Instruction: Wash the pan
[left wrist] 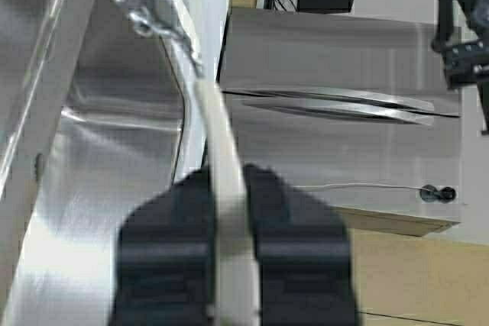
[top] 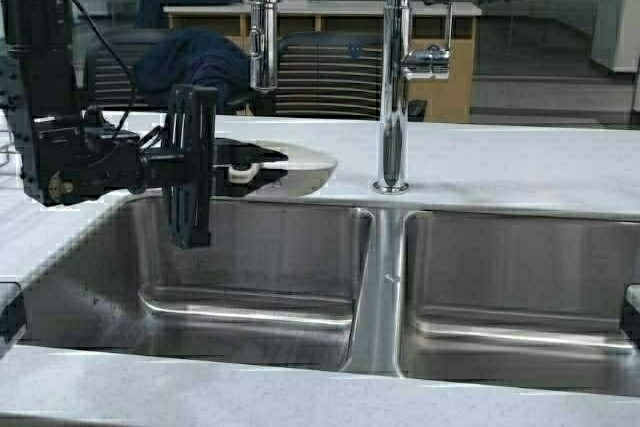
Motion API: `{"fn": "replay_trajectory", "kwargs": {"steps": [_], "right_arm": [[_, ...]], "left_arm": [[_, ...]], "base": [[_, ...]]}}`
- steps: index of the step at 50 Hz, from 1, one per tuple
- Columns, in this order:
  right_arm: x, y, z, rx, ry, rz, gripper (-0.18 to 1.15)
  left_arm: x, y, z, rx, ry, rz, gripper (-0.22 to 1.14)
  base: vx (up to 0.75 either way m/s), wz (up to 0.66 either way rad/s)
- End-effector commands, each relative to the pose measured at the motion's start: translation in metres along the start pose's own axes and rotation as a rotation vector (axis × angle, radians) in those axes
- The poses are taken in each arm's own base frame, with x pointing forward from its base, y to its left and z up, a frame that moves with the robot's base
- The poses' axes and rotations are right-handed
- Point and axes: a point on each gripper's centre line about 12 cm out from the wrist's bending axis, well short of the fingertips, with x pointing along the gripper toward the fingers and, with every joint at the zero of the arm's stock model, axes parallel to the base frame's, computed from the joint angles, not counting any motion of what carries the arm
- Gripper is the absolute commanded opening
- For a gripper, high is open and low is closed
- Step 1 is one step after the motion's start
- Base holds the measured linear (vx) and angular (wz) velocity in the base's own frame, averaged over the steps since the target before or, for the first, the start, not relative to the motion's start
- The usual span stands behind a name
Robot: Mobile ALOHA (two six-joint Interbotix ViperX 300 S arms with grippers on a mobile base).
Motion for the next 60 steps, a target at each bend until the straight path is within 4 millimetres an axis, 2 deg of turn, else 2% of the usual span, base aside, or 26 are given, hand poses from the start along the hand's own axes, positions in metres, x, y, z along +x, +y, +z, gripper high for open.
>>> {"fn": "replay_trajectory", "kwargs": {"steps": [1,14,23,29,42,54,60], "right_arm": [[0.012,-0.010,0.017,0.003,-0.023,-0.020,1.04],[0.033,-0.032,0.004,0.048,0.039,-0.069,1.04],[0.033,-0.060,0.004,0.135,0.044,-0.130,1.04],[0.029,-0.081,-0.005,0.216,0.085,-0.179,1.04],[0.014,-0.106,-0.012,0.283,0.100,-0.236,1.04],[-0.017,-0.101,0.013,0.270,0.039,-0.232,1.04],[-0.035,-0.102,0.008,0.264,0.022,-0.242,1.04]], "left_arm": [[0.000,-0.016,0.000,0.034,0.000,-0.062,0.03],[-0.004,-0.017,-0.002,0.028,0.000,-0.075,0.03],[-0.007,-0.018,-0.003,0.026,0.000,-0.079,0.03],[-0.007,-0.018,-0.003,0.027,0.001,-0.085,0.03],[-0.007,-0.016,-0.003,0.026,0.001,-0.081,0.03],[-0.007,-0.016,-0.003,0.030,0.001,-0.080,0.03],[-0.007,-0.016,-0.003,0.030,0.003,-0.083,0.03]], "base": [[0.00,0.00],[0.00,0.00],[0.00,0.00],[0.00,0.00],[0.00,0.00],[0.00,0.00],[0.01,0.00]]}}
